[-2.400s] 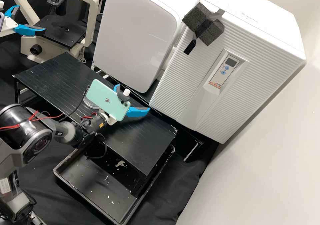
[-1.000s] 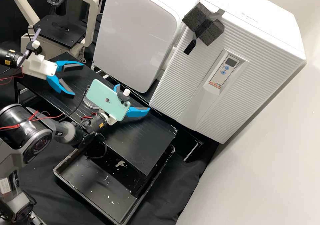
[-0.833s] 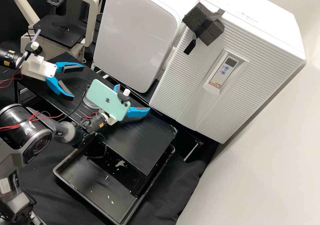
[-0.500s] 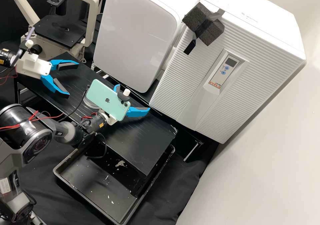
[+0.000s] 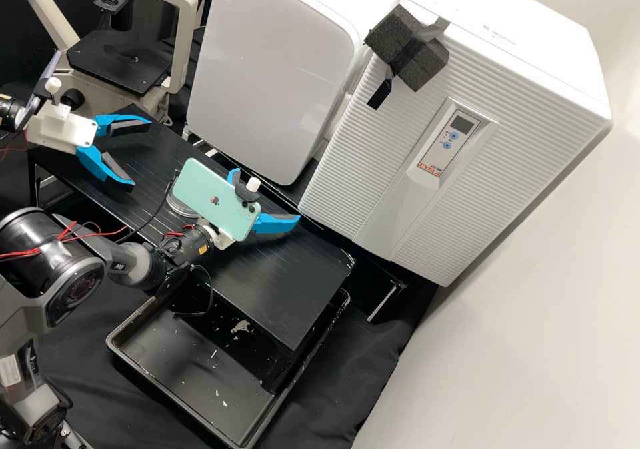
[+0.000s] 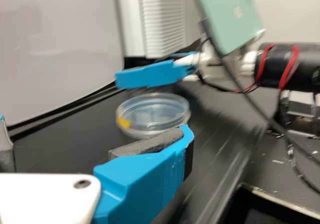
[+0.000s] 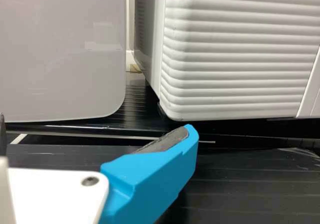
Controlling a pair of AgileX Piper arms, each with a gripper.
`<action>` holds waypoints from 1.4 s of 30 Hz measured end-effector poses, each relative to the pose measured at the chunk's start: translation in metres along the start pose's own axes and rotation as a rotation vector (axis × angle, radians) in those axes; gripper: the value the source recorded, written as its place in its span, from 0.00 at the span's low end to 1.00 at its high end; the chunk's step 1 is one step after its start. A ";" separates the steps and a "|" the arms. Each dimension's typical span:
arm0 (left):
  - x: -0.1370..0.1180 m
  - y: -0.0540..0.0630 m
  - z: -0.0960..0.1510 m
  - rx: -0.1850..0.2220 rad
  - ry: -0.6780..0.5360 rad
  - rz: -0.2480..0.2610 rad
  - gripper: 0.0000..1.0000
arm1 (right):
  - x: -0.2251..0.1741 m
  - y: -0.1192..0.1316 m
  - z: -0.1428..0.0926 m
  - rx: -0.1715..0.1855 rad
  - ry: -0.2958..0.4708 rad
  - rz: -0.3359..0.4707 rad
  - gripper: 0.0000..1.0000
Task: Place the petri dish on the microscope
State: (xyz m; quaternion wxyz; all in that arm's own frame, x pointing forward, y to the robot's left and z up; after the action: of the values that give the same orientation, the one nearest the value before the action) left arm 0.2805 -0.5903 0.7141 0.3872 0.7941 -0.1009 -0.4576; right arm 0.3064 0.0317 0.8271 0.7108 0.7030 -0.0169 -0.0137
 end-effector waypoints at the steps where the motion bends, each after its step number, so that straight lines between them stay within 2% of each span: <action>1: 0.004 0.002 0.003 0.004 -0.013 0.006 1.00 | 0.000 0.000 0.000 0.000 0.000 0.000 1.00; 4: 0.015 0.005 0.008 -0.002 -0.050 0.009 1.00 | 0.000 0.000 0.000 0.000 0.000 0.000 1.00; 8: 0.032 0.005 0.011 -0.030 -0.083 0.007 1.00 | 0.000 0.000 0.000 0.000 0.000 0.000 1.00; 12: 0.049 -0.001 0.009 -0.071 -0.083 -0.023 1.00 | 0.000 0.000 0.000 0.000 0.000 0.000 1.00; 15: 0.058 -0.005 0.006 -0.083 -0.071 -0.045 1.00 | 0.000 0.000 0.000 0.000 0.000 0.000 1.00; 20: 0.073 -0.014 -0.001 -0.094 -0.034 -0.096 1.00 | 0.000 0.000 0.000 0.000 0.000 0.000 1.00; 28: 0.091 -0.014 0.003 -0.111 -0.058 -0.095 1.00 | 0.000 0.000 0.000 0.000 0.000 0.000 1.00; 42: 0.102 -0.013 0.016 -0.096 -0.069 -0.115 1.00 | 0.000 0.000 0.000 0.000 0.000 0.000 1.00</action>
State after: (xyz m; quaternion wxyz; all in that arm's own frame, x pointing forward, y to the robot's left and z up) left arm 0.3219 -0.6425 0.6346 0.3942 0.7628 -0.0460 -0.5105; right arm 0.3064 0.0317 0.8271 0.7108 0.7030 -0.0169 -0.0137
